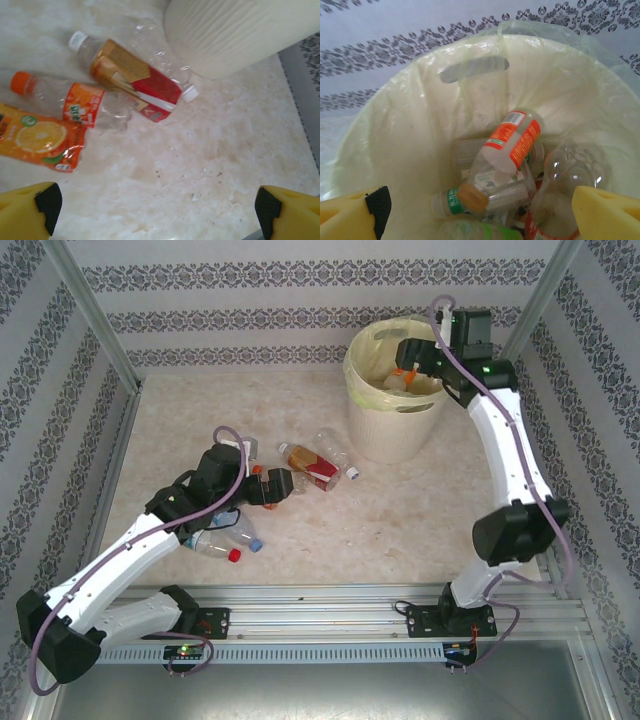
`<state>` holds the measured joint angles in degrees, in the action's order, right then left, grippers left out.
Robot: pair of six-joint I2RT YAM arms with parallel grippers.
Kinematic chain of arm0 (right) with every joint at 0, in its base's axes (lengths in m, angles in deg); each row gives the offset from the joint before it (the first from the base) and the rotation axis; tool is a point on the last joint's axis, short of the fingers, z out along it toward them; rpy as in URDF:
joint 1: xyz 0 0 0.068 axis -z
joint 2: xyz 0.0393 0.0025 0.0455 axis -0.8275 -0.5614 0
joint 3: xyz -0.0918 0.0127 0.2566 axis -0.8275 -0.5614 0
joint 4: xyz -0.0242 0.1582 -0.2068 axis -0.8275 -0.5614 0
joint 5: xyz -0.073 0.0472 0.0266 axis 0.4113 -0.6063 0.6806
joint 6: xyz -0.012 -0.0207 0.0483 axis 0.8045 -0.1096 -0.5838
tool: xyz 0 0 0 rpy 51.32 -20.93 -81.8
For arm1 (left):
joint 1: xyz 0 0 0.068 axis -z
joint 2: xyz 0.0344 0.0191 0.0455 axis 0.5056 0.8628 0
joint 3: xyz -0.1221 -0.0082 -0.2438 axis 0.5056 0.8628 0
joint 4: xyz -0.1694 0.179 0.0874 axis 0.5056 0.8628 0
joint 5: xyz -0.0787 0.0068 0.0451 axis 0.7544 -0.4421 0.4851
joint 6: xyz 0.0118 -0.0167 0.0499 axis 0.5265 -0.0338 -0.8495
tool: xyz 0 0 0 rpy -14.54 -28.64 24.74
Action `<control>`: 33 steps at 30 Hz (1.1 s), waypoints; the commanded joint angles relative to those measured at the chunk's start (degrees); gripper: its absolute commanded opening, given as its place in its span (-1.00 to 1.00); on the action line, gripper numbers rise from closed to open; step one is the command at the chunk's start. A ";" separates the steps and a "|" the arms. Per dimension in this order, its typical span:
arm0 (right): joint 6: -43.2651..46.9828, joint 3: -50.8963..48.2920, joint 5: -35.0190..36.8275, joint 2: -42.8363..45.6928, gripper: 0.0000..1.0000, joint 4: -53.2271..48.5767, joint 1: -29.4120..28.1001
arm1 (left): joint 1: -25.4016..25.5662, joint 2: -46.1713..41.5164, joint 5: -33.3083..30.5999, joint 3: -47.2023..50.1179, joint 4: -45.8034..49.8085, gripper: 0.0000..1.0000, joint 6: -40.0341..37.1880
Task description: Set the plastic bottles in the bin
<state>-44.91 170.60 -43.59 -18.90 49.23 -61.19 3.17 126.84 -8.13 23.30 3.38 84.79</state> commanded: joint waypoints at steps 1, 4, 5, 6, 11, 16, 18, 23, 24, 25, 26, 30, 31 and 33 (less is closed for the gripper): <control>-2.13 -6.08 -4.23 7.12 0.90 3.38 0.00 | -1.99 0.56 0.22 -2.31 6.06 1.00 1.86; -4.05 -13.87 -6.89 13.60 0.92 5.00 -1.09 | -3.79 1.17 -0.36 -2.93 10.22 1.00 3.09; -4.76 -16.83 -7.97 16.03 0.93 5.60 -1.62 | -4.30 1.40 -1.04 -3.15 11.67 1.00 3.32; -5.36 -19.43 -8.69 18.27 0.94 6.29 -2.15 | -4.60 1.38 -1.85 -3.23 12.64 1.00 3.50; -8.77 -34.88 -12.33 29.76 0.96 12.09 -5.48 | -5.77 2.26 -5.01 -3.44 17.27 1.00 4.28; -6.88 -43.15 -17.02 35.00 0.96 13.64 -8.92 | -6.20 4.17 -5.83 -4.10 22.17 1.00 4.78; -5.84 -45.42 -20.18 36.06 0.97 14.45 -10.14 | -6.38 4.71 -6.45 -4.29 23.96 1.00 4.86; -3.70 -48.72 -23.87 37.48 0.96 13.34 -14.01 | -6.47 5.30 -5.38 -2.98 25.59 1.00 6.81; -3.96 -49.56 -24.20 37.83 0.96 13.50 -14.84 | -6.43 5.14 -5.49 -2.63 25.91 1.00 7.48; -4.29 -50.32 -24.53 38.22 0.96 13.86 -15.71 | -6.47 5.09 -5.58 -2.53 26.35 1.00 7.65; -4.69 -51.41 -25.07 38.68 0.97 14.57 -16.61 | -6.43 4.83 -5.79 -2.27 26.80 1.00 7.76; -5.60 -55.43 -26.77 39.99 0.96 16.98 -19.17 | -6.54 4.57 -7.49 -1.00 29.81 1.00 9.23; -5.56 -55.98 -26.97 40.19 0.96 16.74 -19.59 | -6.49 4.62 -7.81 -0.70 30.60 1.00 9.54; -5.45 -56.93 -26.14 40.92 0.96 15.36 -20.59 | -6.62 4.97 -9.34 -0.02 32.58 1.00 11.01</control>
<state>-50.26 115.08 -68.18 20.62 63.46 -80.69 -2.76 132.07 -14.49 21.95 29.89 92.90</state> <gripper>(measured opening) 0.983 0.998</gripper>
